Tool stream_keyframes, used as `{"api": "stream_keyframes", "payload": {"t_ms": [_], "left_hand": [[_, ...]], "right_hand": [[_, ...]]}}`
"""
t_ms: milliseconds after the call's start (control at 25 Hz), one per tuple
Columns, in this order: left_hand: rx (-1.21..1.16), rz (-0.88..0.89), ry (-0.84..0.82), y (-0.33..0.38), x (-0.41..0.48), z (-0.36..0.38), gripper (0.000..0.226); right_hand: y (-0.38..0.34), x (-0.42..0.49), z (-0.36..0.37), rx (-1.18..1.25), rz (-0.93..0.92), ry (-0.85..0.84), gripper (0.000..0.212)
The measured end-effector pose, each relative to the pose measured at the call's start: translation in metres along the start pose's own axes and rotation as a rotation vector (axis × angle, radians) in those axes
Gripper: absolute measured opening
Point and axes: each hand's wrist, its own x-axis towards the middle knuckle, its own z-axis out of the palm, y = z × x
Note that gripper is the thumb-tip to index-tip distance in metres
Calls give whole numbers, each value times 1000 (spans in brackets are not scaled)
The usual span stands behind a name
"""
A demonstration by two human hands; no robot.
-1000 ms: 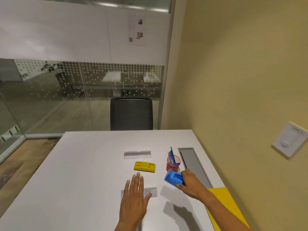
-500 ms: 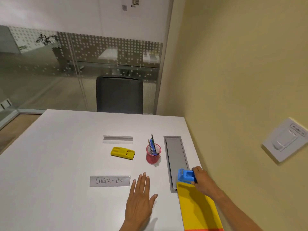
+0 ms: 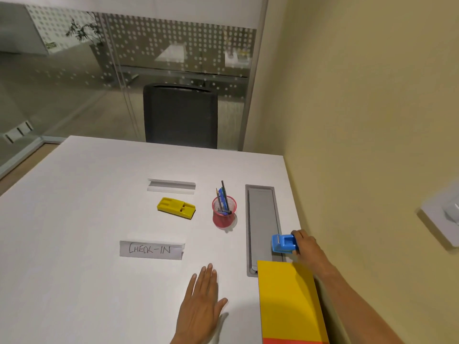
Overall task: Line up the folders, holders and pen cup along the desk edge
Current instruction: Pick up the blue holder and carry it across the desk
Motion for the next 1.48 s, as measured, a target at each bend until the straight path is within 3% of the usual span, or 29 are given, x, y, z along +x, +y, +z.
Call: {"api": "stream_keyframes", "payload": {"t_ms": [160,440,1200,1360,1480], "left_hand": [[-3,-58,-119,-11,6,-1,78],[-10,-80,-178,-21,11,18,72],[8,-66,-152,-45,23,29,74],[4,-80,-161,-50,24,26,75],[3,-60,-125,-56,23,30,78]], "right_hand": [[11,12,16,34,2,-34,56],[24,23,37,52,-3,-67,58],[31,32,47,101,49,-136,62],[19,33,33,17,55,-151,77],[-11,39,18,44,2,-73,85]]}}
